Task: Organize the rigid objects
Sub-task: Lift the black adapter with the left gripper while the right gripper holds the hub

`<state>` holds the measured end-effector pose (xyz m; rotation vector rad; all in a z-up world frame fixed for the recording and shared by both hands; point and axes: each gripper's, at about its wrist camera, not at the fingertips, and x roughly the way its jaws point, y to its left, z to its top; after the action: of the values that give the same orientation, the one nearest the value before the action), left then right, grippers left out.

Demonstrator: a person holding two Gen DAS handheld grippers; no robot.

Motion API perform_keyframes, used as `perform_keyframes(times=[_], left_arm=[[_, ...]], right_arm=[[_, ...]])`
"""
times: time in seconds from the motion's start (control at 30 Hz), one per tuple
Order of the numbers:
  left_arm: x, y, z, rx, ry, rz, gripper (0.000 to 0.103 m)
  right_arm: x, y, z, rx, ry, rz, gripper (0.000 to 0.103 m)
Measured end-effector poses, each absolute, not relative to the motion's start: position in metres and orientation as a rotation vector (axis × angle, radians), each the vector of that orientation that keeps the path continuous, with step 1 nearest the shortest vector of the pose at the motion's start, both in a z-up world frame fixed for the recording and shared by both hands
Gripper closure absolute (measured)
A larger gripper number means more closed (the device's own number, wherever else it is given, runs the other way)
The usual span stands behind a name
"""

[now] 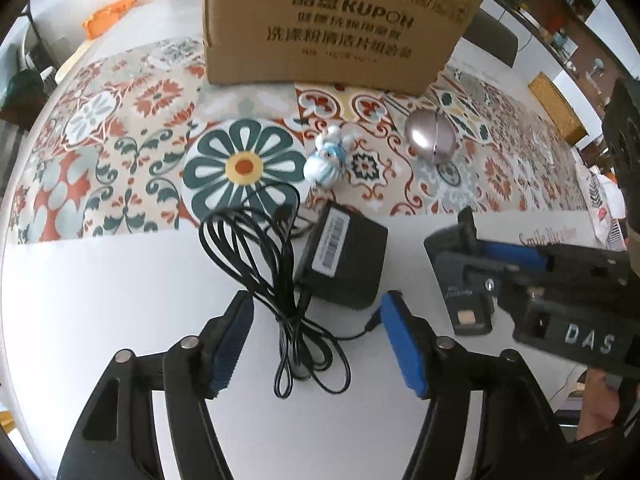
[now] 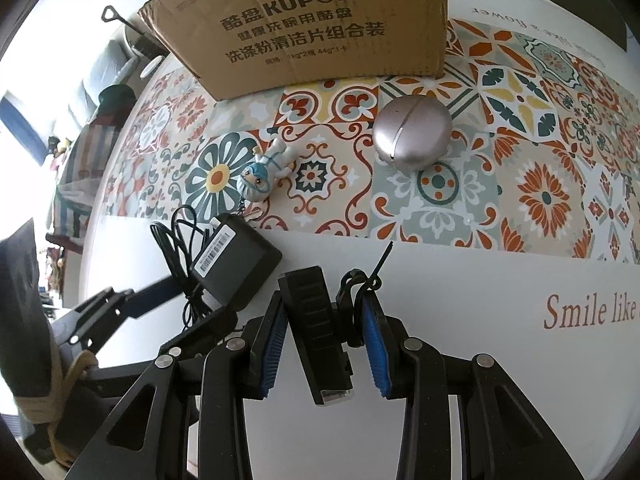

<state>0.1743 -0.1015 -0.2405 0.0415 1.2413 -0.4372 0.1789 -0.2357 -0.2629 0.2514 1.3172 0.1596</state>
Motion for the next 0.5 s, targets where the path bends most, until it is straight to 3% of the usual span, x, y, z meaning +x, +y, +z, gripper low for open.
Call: perform_keyframes(times=[0.5], left_arm=[[0.182, -0.119, -0.257, 0.110, 1.212, -0.441, 0.032]], right_arm=[[0.179, -0.238, -0.263, 0.249, 1.318, 0.155, 0.066]])
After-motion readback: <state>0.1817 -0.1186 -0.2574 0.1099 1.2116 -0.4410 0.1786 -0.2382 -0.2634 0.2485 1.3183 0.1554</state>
